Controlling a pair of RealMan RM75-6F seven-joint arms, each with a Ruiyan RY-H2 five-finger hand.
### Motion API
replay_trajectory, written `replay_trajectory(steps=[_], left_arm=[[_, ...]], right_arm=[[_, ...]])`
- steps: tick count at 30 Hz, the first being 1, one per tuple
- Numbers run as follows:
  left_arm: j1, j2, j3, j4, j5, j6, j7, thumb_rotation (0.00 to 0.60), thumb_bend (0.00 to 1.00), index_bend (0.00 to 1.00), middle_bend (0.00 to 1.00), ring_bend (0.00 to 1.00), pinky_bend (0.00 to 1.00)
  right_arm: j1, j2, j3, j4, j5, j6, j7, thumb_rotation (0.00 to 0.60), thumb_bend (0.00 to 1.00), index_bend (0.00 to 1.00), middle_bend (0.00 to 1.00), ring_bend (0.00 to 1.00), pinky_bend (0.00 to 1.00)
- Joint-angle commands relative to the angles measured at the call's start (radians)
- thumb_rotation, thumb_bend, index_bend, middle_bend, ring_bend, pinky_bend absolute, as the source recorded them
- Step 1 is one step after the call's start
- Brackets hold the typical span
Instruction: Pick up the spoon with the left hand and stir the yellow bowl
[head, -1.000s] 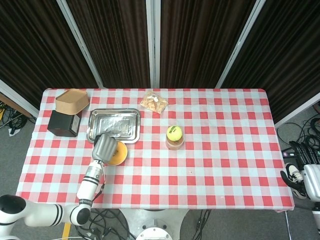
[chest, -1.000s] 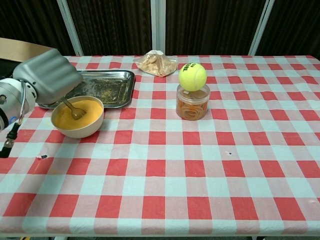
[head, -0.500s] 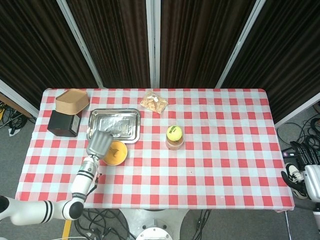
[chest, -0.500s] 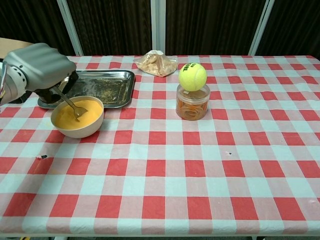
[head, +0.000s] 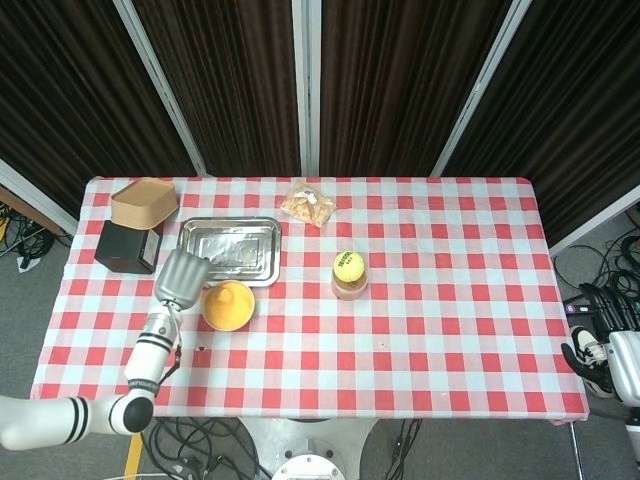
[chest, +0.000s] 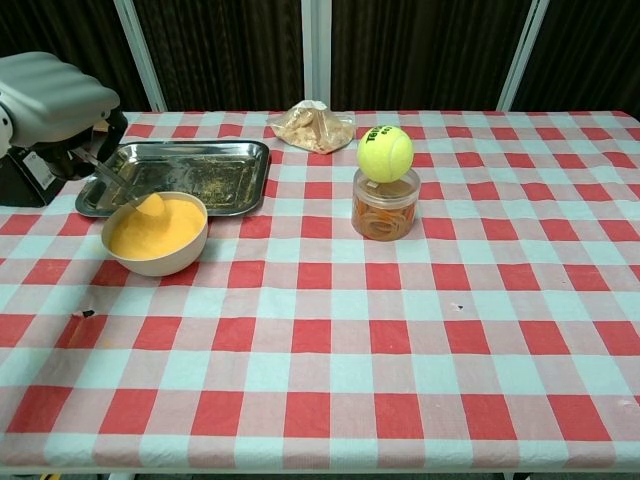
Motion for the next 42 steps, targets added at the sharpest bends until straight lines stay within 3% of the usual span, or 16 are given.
replay_trajectory(steps=[1, 8, 15, 26, 42], left_arm=[[-0.011, -0.053, 0.045, 0.057, 0.040, 0.048, 0.081, 0.600, 0.46, 0.67, 1.00, 0.95, 0.99], [0.003, -0.182, 0.111, 0.168, 0.139, 0.153, 0.207, 0.600, 0.48, 0.68, 1.00, 0.96, 0.99], [0.017, -0.206, 0.099, 0.161, 0.154, 0.148, 0.203, 0.600, 0.48, 0.68, 1.00, 0.96, 0.99], [0.033, -0.159, 0.070, 0.089, 0.139, 0.067, 0.106, 0.600, 0.48, 0.68, 1.00, 0.96, 0.99], [0.062, 0.006, -0.037, -0.022, 0.031, -0.082, -0.223, 0.600, 0.48, 0.68, 1.00, 0.96, 0.99]], right_arm=[[-0.001, 0.001, 0.000, -0.001, 0.000, 0.001, -0.002, 0.600, 0.27, 0.00, 0.08, 0.00, 0.00], [-0.004, 0.002, -0.002, -0.003, 0.000, 0.004, -0.004, 0.600, 0.27, 0.00, 0.08, 0.00, 0.00], [-0.006, 0.001, -0.001, -0.002, 0.002, 0.004, -0.002, 0.600, 0.27, 0.00, 0.08, 0.00, 0.00], [-0.004, 0.000, -0.001, 0.000, -0.001, 0.002, 0.000, 0.600, 0.27, 0.00, 0.08, 0.00, 0.00], [-0.008, 0.002, -0.002, -0.004, -0.005, 0.011, -0.003, 0.600, 0.27, 0.00, 0.08, 0.00, 0.00]])
